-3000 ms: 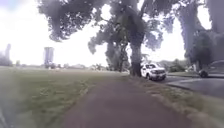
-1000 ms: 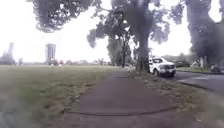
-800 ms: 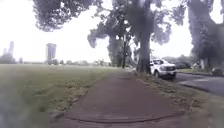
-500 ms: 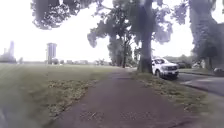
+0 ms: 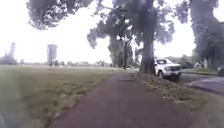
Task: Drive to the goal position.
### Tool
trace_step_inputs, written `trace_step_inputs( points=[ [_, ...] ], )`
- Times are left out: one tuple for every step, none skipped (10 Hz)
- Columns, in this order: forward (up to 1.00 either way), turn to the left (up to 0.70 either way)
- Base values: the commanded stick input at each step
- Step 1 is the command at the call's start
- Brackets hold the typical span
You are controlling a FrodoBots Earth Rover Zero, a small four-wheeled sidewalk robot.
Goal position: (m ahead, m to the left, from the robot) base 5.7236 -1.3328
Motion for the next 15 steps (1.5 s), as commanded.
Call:
trace_step_inputs(
  points=[
    [0.7, -0.13],
    [0.7, 0.0],
    [0.7, 0.0],
    [0.7, 0.0],
    [0.7, 0.0],
    [0.7, 0.0],
    [0.7, 0.0],
    [0.7, 0.0],
    [0.7, 0.0],
    [0.7, 0.0],
    [0.7, 0.0],
    [0.7, 0.0],
    [0.7, 0.0],
    [0.7, 0.0],
    [0.7, 0.0]
  ],
)
